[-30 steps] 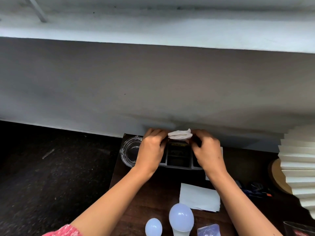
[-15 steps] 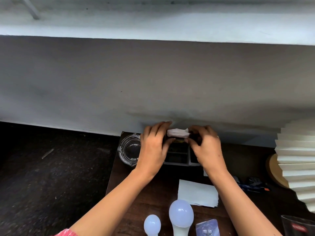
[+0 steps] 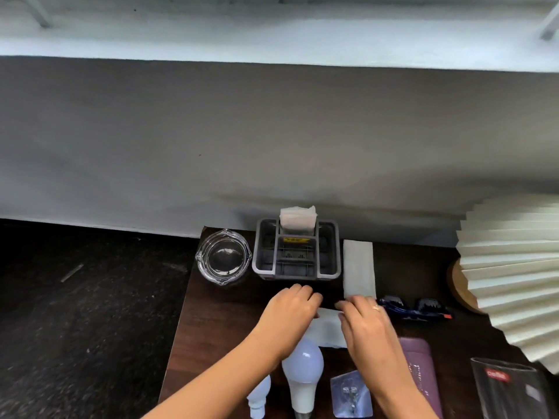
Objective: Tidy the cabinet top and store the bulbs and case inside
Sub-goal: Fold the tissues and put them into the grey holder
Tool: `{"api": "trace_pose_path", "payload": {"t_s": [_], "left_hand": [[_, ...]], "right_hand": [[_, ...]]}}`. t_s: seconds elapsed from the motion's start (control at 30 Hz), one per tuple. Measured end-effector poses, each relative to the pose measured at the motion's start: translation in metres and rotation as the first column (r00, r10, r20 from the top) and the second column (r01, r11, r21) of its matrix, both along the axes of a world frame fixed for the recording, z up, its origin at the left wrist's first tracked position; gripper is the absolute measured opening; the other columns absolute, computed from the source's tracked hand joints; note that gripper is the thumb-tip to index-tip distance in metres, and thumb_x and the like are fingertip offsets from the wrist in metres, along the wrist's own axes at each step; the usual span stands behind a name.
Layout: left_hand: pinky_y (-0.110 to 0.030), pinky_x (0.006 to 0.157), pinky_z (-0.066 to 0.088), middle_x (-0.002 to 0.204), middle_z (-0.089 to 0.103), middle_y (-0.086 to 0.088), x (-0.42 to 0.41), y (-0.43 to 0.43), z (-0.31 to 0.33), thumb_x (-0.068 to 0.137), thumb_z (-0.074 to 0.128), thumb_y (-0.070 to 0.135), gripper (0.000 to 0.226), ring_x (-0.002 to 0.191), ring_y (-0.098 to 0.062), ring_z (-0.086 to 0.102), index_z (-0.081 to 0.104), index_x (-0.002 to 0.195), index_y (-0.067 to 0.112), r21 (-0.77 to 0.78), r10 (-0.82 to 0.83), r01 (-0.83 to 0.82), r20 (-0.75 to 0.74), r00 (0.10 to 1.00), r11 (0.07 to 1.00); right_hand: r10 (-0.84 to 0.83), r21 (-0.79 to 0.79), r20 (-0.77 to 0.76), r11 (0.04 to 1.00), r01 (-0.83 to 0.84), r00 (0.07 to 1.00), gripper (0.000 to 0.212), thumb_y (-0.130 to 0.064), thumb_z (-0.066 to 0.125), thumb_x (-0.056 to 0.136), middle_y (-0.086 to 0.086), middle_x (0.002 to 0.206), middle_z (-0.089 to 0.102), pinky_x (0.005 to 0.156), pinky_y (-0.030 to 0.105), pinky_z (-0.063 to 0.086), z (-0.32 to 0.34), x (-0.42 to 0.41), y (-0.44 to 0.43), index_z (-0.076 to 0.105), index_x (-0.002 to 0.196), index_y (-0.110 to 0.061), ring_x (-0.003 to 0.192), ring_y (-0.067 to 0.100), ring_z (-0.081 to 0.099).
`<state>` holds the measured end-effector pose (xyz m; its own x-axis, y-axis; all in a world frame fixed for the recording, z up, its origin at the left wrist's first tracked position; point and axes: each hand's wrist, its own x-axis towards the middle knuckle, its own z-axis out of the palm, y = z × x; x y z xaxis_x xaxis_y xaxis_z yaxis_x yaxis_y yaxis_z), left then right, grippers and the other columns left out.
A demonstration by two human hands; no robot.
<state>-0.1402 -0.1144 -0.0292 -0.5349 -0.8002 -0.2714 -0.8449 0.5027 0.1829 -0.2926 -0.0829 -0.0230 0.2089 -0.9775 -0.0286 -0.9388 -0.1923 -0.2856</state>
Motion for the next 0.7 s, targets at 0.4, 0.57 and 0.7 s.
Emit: {"api": "trace_pose_path", "payload": {"t_s": [0.4, 0.57, 0.7], "left_hand": [[-0.028, 0.064, 0.048, 0.090, 0.064, -0.006, -0.022, -0.004, 0.003, 0.066, 0.078, 0.030, 0.043, 0.077, -0.020, 0.064, 0.057, 0.098, 0.012, 0.028, 0.086, -0.092, 0.156, 0.984, 0.995], [-0.036, 0.078, 0.045, 0.111, 0.054, -0.014, -0.016, -0.004, 0.006, 0.085, 0.056, 0.009, 0.024, 0.098, -0.030, 0.057, 0.053, 0.108, 0.009, 0.076, 0.108, -0.115, 0.093, 0.990, 0.990], [-0.033, 0.071, 0.039, 0.112, 0.051, -0.009, -0.015, -0.002, 0.019, 0.091, 0.048, 0.027, 0.021, 0.101, -0.028, 0.054, 0.051, 0.107, 0.014, 0.199, 0.234, -0.219, -0.052, 0.971, 0.955]], "right_hand": [[0.041, 0.116, -0.187, 0.993, -0.019, 0.981, 0.041, -0.004, 0.083, 0.031, 0.002, 0.063, 0.062, 0.052, 0.029, 0.049, -0.020, 0.012, -0.012, 0.060, 0.062, -0.018, 0.060, 0.022, 0.061], [0.009, 0.174, -0.171, 0.984, 0.022, 0.985, 0.042, -0.014, 0.087, 0.032, 0.000, 0.064, 0.062, 0.052, 0.030, 0.048, -0.016, 0.011, -0.012, 0.059, 0.062, -0.021, 0.061, 0.021, 0.061], [-0.112, 0.264, 0.062, 0.960, 0.092, 0.992, 0.010, -0.020, 0.066, 0.076, -0.005, 0.085, 0.065, 0.073, 0.031, 0.034, 0.003, 0.000, -0.007, 0.057, 0.082, -0.022, 0.085, 0.018, 0.059]]}}
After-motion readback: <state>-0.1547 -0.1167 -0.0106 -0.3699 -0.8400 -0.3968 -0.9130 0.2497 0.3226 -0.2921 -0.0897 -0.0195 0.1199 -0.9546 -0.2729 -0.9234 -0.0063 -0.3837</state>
